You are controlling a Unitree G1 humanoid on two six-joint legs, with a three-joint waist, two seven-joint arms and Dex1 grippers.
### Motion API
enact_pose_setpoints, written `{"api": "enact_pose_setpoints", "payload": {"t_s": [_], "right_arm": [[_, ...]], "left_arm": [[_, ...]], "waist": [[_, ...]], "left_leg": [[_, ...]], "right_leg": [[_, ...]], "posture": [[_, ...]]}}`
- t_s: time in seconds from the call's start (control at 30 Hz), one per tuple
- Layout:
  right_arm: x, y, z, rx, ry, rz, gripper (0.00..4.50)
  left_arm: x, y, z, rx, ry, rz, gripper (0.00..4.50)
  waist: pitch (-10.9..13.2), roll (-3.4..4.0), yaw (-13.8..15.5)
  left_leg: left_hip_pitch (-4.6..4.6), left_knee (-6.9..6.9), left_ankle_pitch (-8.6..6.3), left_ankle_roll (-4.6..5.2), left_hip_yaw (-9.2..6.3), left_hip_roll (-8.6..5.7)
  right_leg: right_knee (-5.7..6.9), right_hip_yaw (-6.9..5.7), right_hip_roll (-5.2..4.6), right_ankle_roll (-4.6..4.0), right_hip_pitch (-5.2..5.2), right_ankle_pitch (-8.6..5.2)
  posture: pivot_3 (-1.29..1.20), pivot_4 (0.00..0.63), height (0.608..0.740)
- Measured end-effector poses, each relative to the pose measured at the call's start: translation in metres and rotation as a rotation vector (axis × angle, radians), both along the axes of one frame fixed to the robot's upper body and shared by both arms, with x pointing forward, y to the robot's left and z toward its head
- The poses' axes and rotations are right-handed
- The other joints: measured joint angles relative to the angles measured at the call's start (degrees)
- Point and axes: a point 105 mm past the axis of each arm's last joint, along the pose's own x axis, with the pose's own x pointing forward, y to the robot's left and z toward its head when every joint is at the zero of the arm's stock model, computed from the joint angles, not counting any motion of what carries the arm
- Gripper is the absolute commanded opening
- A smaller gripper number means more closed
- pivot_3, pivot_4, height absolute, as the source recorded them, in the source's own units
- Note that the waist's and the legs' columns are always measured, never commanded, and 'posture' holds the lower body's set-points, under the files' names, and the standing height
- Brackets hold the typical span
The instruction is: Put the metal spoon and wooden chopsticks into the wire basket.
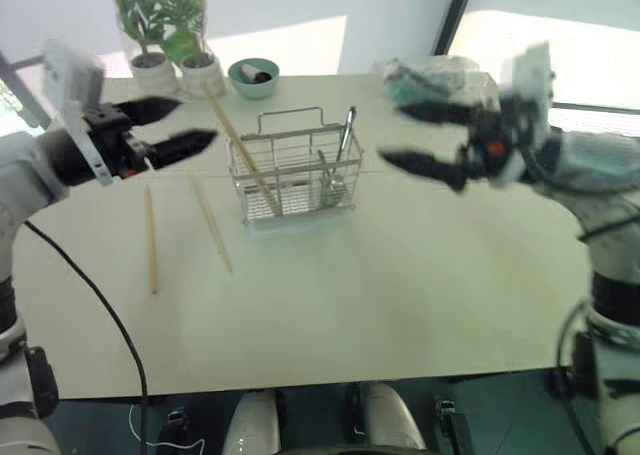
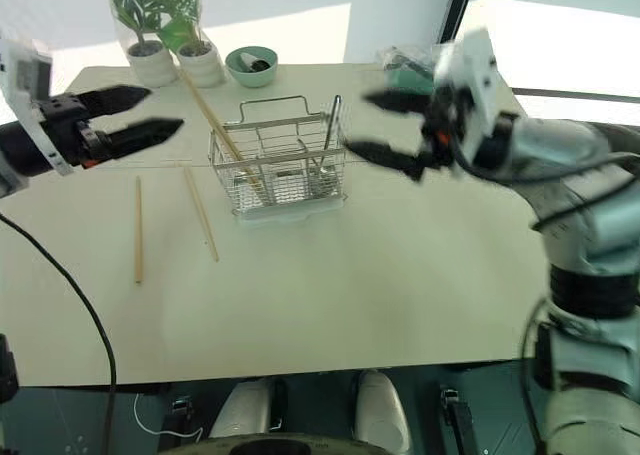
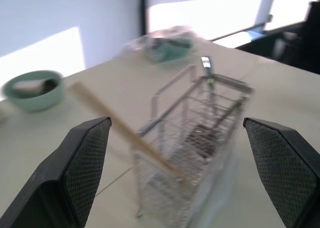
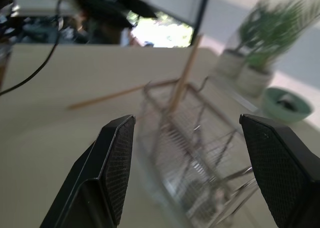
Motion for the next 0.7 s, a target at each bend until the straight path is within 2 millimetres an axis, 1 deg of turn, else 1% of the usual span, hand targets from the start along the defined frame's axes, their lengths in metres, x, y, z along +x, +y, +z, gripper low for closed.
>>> {"api": "enact_pose_setpoints", "payload": {"t_s": [0.03,0.1,0.2,0.23,0.33,0.37,0.5,0.6,0.7], "right_arm": [[-0.007,-0.004,-0.008,-0.034,0.038,0.027,3.42],[-0.014,-0.008,-0.016,-0.062,0.075,0.045,3.42],[-0.017,-0.012,-0.028,-0.071,0.116,0.035,3.42],[-0.016,-0.013,-0.031,-0.066,0.123,0.023,3.42],[-0.014,-0.009,-0.035,-0.048,0.129,0.014,3.42],[-0.015,-0.007,-0.038,-0.048,0.132,0.016,3.42],[-0.016,-0.003,-0.046,-0.039,0.152,0.013,3.42],[-0.019,-0.002,-0.051,-0.041,0.159,0.008,3.42],[-0.027,-0.003,-0.061,-0.068,0.189,0.018,3.42]], "left_arm": [[0.006,0.013,-0.004,-0.013,0.025,0.095,4.5],[0.017,0.035,-0.018,-0.039,0.092,0.25,4.5],[0.029,0.065,-0.053,-0.058,0.257,0.473,4.5],[0.034,0.069,-0.066,-0.068,0.32,0.524,4.5],[0.045,0.073,-0.095,-0.048,0.459,0.612,4.5],[0.05,0.071,-0.103,-0.032,0.494,0.626,4.5],[0.069,0.07,-0.129,-0.017,0.604,0.682,4.5],[0.079,0.07,-0.144,-0.029,0.669,0.726,4.5],[0.088,0.067,-0.15,-0.035,0.694,0.735,4.5]], "waist": [[0.0,0.0,0.0],[0.0,-0.03,0.1],[0.0,-0.2,0.1],[0.0,-0.28,0.2],[0.0,-0.45,0.5],[0.0,-0.46,0.8],[0.0,-0.48,1.6],[0.0,-0.53,1.5],[0.0,-0.58,1.5]], "left_leg": [[0.02,0.02,0.0,0.0,0.01,-0.01],[0.08,0.1,0.0,0.0,0.01,-0.01],[0.2,0.14,0.0,-0.01,0.0,-0.01],[0.2,0.16,0.01,-0.02,0.0,-0.01],[0.12,0.17,0.02,-0.03,-0.01,-0.02],[0.06,0.16,0.02,-0.04,0.02,-0.03],[-0.04,0.15,0.02,-0.04,0.02,-0.06],[-0.09,0.15,0.02,-0.04,0.02,-0.07],[-0.09,0.15,0.02,-0.04,0.02,-0.08]], "right_leg": [[-0.01,0.01,-0.02,-0.07,0.02,-0.04],[0.0,0.01,-0.02,-0.12,0.07,-0.06],[0.01,0.01,-0.03,-0.12,0.16,-0.06],[0.03,0.01,-0.02,-0.12,0.17,-0.05],[0.03,0.0,-0.02,-0.12,0.15,-0.04],[0.03,0.01,-0.03,-0.09,0.08,-0.02],[0.03,-0.02,-0.03,0.03,0.02,0.05],[0.0,-0.05,-0.05,0.05,0.01,0.06],[0.0,-0.06,-0.06,0.07,0.02,0.07]], "posture": [[0.0,0.15,0.717],[0.0,0.15,0.717],[0.0,0.15,0.717],[0.0,0.15,0.717],[0.0,0.15,0.717],[0.0,0.15,0.717],[0.0,0.15,0.717],[0.0,0.15,0.717],[0.0,0.15,0.717]]}}
